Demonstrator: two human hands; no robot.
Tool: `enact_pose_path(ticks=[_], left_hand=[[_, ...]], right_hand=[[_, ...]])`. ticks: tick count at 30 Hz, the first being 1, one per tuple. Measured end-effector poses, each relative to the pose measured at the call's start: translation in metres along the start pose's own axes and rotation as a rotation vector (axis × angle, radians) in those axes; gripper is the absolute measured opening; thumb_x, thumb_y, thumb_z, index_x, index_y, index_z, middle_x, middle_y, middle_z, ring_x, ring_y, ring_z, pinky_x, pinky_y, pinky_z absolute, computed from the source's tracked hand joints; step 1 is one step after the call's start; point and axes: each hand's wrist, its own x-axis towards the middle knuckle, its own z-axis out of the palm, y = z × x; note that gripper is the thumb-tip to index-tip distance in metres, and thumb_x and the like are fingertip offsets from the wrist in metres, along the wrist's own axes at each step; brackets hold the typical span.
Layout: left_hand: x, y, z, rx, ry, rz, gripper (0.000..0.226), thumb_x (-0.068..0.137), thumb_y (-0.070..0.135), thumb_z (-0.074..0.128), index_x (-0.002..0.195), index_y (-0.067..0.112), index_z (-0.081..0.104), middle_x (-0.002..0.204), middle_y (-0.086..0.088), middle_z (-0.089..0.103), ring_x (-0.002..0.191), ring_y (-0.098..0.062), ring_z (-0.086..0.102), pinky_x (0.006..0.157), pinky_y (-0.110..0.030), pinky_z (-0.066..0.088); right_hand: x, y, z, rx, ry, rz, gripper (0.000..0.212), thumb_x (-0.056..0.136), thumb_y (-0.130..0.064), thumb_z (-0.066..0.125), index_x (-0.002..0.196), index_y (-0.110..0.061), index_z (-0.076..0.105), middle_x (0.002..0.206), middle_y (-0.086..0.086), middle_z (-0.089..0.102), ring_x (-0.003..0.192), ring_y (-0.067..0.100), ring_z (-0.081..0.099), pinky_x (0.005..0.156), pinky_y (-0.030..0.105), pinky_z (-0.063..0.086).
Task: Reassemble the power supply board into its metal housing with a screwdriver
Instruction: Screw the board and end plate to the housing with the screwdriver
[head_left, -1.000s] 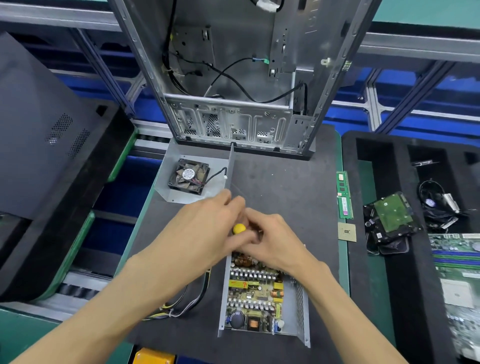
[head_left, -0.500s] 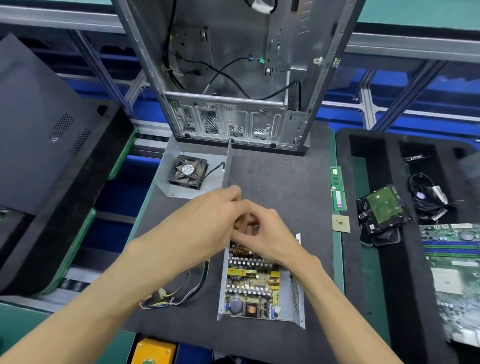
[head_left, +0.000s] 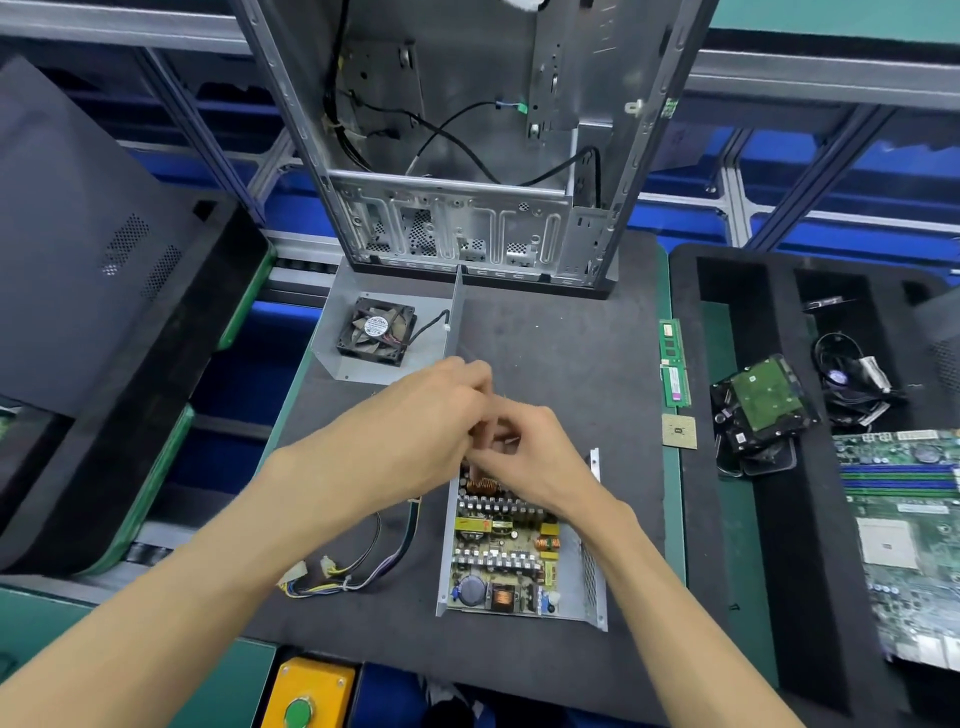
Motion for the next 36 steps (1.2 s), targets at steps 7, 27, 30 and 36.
enact_pose_path(ticks=[7,27,30,36], left_hand=[[0.003,0.004,-0.001,0.029,0.086,-0.157,0.022,0.094,0.039,0.058,0.094,0.019,0.051,0.092,0.000,0.061,0.089,-0.026,0.061,0.074,-0.040,0.049],[0.003,0.000,0.014,0.095,0.151,-0.099,0.020,0.098,0.037,0.052,0.094,0.020,0.043,0.096,-0.002,0.064,0.091,-0.031,0.062,0.070,-0.039,0.047],[0.003,-0.002,0.016,0.084,0.197,-0.019,0.019,0.098,0.036,0.052,0.092,0.023,0.040,0.095,0.001,0.061,0.089,-0.028,0.061,0.068,-0.037,0.043],[-0.014,-0.022,0.042,-0.340,0.348,-0.170,0.036,0.091,0.063,0.043,0.116,0.037,0.050,0.091,0.017,0.060,0.080,0.001,0.060,0.072,-0.034,0.051]], right_hand=[[0.000,-0.005,-0.001,-0.011,0.042,0.037,0.018,0.074,-0.041,0.066,0.078,-0.032,0.051,0.058,0.000,0.058,0.051,0.006,0.045,0.052,0.016,0.039],[-0.010,-0.014,0.000,0.041,0.014,0.068,0.032,0.074,-0.041,0.056,0.091,-0.016,0.066,0.064,0.005,0.068,0.051,0.009,0.053,0.055,0.015,0.041],[-0.012,-0.012,0.001,0.002,0.041,0.076,0.026,0.074,-0.040,0.057,0.089,-0.020,0.064,0.063,0.006,0.067,0.057,0.025,0.054,0.054,0.023,0.043],[-0.024,-0.005,-0.005,-0.054,0.298,-0.001,0.017,0.094,-0.042,0.064,0.100,-0.029,0.071,0.076,0.000,0.064,0.067,0.017,0.052,0.063,0.035,0.043]])
